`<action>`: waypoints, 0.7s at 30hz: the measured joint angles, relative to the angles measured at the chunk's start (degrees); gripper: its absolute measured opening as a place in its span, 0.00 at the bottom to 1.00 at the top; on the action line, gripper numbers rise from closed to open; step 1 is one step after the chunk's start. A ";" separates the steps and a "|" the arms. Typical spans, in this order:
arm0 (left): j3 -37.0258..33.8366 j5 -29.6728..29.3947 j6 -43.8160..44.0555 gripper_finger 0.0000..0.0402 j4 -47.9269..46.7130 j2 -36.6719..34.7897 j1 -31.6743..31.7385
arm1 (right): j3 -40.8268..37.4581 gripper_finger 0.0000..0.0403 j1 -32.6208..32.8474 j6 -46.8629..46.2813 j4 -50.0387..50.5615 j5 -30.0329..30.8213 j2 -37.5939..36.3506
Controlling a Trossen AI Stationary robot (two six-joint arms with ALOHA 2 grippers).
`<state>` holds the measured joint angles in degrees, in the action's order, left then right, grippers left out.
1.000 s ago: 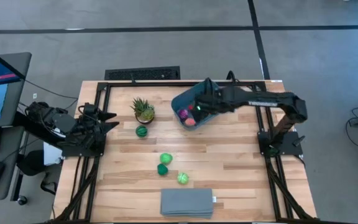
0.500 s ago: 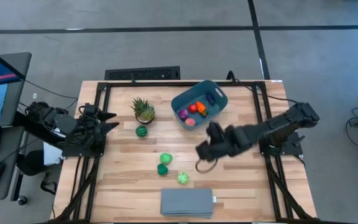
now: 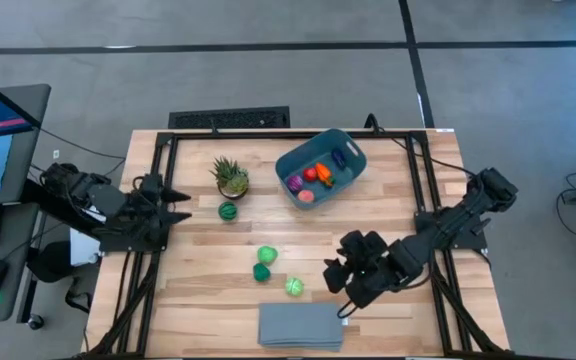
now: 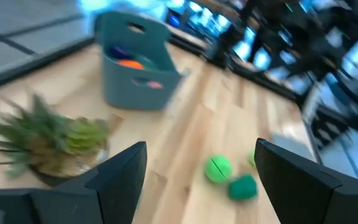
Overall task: Pick and placing Produce into tupperware
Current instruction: Put the watermelon into the bin
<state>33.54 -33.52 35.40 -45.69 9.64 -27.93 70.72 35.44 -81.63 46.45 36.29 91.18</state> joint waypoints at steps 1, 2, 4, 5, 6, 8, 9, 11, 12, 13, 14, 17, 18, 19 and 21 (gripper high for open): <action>0.00 1.75 -0.67 0.71 -0.02 0.33 -0.02 | -0.27 0.63 0.33 -0.76 0.45 0.40 0.00; 0.00 3.39 -1.13 0.71 0.09 0.83 -0.01 | -0.51 0.63 0.62 -1.31 0.98 0.91 0.00; 0.00 6.23 -1.85 0.71 0.43 2.59 0.00 | -1.01 0.63 1.33 -2.64 3.41 1.89 0.00; 0.00 7.40 -2.18 0.71 0.79 3.93 -0.01 | -1.15 0.63 1.70 -3.28 4.73 2.58 0.00; 0.00 8.44 -2.55 0.71 1.37 5.35 -0.02 | -1.34 0.63 2.07 -3.99 5.71 3.56 -0.01; 0.00 10.28 -3.63 0.71 3.95 8.94 0.00 | -1.68 0.63 3.17 -6.09 9.28 6.23 -0.01; 0.00 11.02 -4.21 0.71 5.52 10.91 -0.02 | -1.69 0.63 3.95 -7.49 11.48 7.98 0.00; 0.00 11.89 -5.23 0.71 8.92 15.46 0.00 | -1.67 0.63 5.68 -11.17 15.95 11.41 0.00; 0.00 12.02 -5.60 0.71 10.78 17.77 -0.02 | -1.68 0.63 6.66 -13.50 18.81 12.68 0.00; 0.00 12.07 -5.72 0.71 12.54 19.95 -0.02 | -1.69 0.63 7.67 -15.95 21.52 13.63 0.00; 0.00 12.09 -5.73 0.71 14.03 22.15 0.00 | -1.68 0.63 8.64 -18.54 24.28 14.46 0.00; 0.00 12.08 -4.50 0.71 17.72 28.76 0.00 | -1.67 0.63 11.78 -25.43 31.68 15.22 0.00; 0.00 12.25 -3.72 0.71 18.82 30.79 -0.01 | -1.67 0.63 12.82 -27.05 33.40 15.24 0.00; 0.00 12.44 -3.14 0.71 20.02 32.87 -0.01 | -1.67 0.63 13.87 -28.43 34.85 15.24 0.00; 0.00 13.19 -2.14 0.71 22.35 36.85 0.00 | -1.68 0.63 15.78 -30.87 37.15 15.24 0.00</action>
<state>33.54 -20.33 33.26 -23.34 46.49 -27.92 69.04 51.22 -112.51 83.59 51.53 91.18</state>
